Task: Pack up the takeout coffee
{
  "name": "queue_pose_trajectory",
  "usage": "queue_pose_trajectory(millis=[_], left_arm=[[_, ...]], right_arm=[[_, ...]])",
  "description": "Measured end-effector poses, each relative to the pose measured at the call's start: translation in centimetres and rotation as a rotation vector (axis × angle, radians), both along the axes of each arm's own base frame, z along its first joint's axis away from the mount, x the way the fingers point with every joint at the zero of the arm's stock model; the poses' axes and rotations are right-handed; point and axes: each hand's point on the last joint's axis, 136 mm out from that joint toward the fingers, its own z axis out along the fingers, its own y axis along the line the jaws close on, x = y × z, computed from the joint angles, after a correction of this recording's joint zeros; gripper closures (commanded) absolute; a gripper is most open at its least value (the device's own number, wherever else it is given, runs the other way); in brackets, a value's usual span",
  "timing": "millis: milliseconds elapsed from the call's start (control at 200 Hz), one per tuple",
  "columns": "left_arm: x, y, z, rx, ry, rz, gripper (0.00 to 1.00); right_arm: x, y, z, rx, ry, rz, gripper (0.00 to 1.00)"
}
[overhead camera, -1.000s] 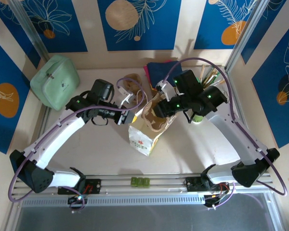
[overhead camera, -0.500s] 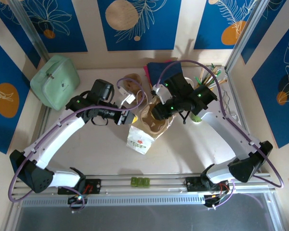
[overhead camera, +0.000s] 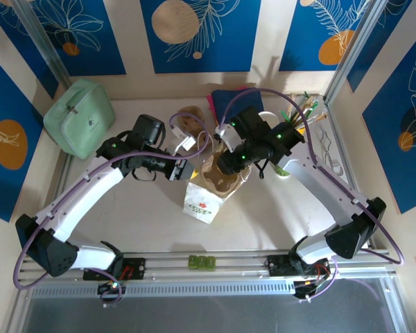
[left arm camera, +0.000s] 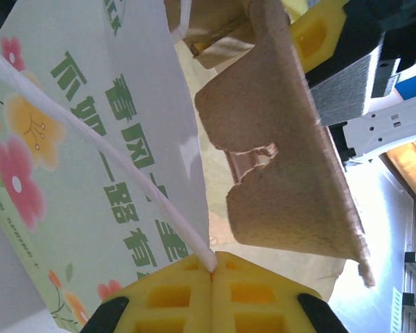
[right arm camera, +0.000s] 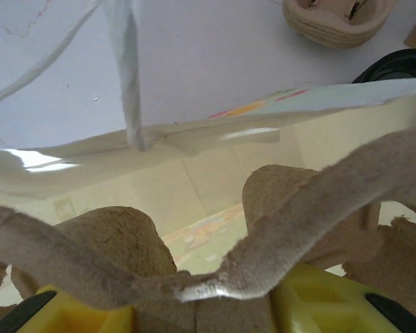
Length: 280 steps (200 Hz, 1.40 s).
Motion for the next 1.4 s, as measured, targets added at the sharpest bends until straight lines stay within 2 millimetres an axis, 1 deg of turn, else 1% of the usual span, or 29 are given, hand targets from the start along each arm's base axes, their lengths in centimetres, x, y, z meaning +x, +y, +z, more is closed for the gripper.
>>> queue_pose_trajectory(millis=[375, 695, 900, 1206, 1401], left_arm=[[0.0, 0.0, 0.0, 0.001, 0.001, 0.000, 1.00], [0.2, 0.2, -0.2, 0.015, -0.002, 0.015, 1.00], [0.8, 0.9, -0.2, 0.035, -0.028, 0.079, 1.00], [0.7, 2.1, -0.7, 0.049, -0.009, 0.179, 1.00], [0.6, 2.3, -0.7, 0.043, 0.003, 0.197, 1.00]], right_arm=[[0.2, 0.7, -1.6, -0.076, -0.011, 0.034, 0.61], [-0.6, 0.9, -2.9, -0.123, -0.009, 0.073, 0.61], [-1.0, 1.2, -3.0, -0.133, -0.014, 0.094, 0.61], [-1.7, 1.7, -3.3, -0.145, -0.022, 0.128, 0.61], [-1.7, 2.2, -3.6, -0.162, -0.030, 0.148, 0.61]])
